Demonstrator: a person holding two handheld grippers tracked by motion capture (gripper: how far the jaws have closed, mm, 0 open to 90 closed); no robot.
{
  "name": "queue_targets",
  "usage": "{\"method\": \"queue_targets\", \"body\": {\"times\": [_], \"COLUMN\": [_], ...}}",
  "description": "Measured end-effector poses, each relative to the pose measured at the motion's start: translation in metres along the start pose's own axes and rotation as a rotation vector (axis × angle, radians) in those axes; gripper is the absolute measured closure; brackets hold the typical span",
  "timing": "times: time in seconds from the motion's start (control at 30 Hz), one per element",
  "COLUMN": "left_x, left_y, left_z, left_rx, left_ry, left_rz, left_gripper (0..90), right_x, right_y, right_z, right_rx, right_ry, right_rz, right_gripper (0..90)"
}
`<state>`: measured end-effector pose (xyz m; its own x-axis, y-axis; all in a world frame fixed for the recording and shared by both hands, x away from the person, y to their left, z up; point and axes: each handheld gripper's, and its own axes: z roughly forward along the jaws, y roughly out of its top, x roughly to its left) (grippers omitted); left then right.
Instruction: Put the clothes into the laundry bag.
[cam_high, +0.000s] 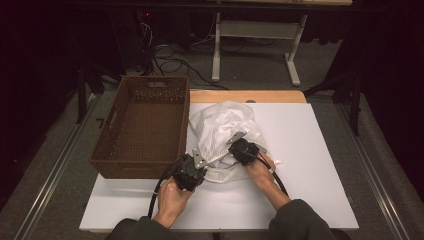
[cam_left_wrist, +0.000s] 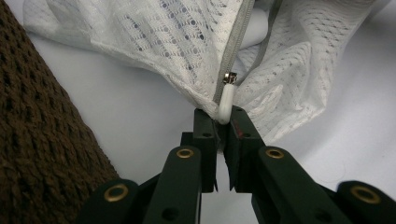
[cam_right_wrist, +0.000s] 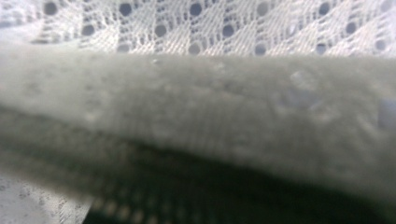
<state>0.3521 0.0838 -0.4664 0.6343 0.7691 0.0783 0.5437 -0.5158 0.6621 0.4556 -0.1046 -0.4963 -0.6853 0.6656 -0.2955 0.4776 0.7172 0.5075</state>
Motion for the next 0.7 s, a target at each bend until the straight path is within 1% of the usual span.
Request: {"method": "queue_targets", "body": {"times": [0.03,0.07,0.13,0.17,0.2,0.23,0.27,0.37,0.43,0.57,0.63,0.7], "left_x": [0.000,0.000,0.001,0.001,0.001,0.001,0.000,0.000,0.000,0.004,0.005,0.005], "left_y": [0.000,0.000,0.000,0.000,0.000,0.000,0.000,-0.001,-0.001,-0.002,-0.002,-0.002], "left_z": [0.000,0.000,0.001,0.001,0.001,0.001,0.000,-0.002,-0.004,-0.007,-0.010,-0.012], "left_rx": [-0.003,-0.005,-0.009,-0.009,-0.009,-0.008,-0.009,-0.015,-0.018,-0.034,-0.045,-0.055], "left_ry": [-0.002,-0.007,-0.026,-0.033,-0.031,-0.019,-0.015,-0.025,-0.032,-0.057,-0.055,-0.044], "left_rz": [-0.002,-0.003,-0.018,-0.028,-0.033,-0.033,-0.035,-0.045,-0.053,-0.085,-0.089,-0.091], "left_gripper": [83.1,82.9,81.8,80.7,79.5,78.0,77.1,76.7,76.8,76.9,76.8,76.7], "right_x": [0.002,0.004,0.008,0.010,0.011,0.012,0.012,0.011,0.011,0.012,0.012,0.012], "right_y": [-0.001,-0.002,-0.006,-0.009,-0.011,-0.013,-0.015,-0.021,-0.021,-0.020,-0.020,-0.020], "right_z": [0.000,-0.003,-0.010,-0.013,-0.015,-0.017,-0.018,-0.017,-0.017,-0.017,-0.017,-0.017], "right_rx": [-0.012,-0.003,-0.012,-0.014,-0.015,-0.004,-0.007,-0.005,-0.005,0.000,-0.001,-0.001], "right_ry": [-0.003,0.009,0.016,0.026,0.038,0.044,0.051,0.048,0.055,0.045,0.044,0.050], "right_rz": [-0.005,-0.018,-0.050,-0.057,-0.055,-0.065,-0.072,-0.071,-0.065,-0.079,-0.080,-0.077], "right_gripper": [87.5,85.6,82.4,81.6,81.2,80.9,80.7,80.6,80.6,80.7,80.7,80.7]}}
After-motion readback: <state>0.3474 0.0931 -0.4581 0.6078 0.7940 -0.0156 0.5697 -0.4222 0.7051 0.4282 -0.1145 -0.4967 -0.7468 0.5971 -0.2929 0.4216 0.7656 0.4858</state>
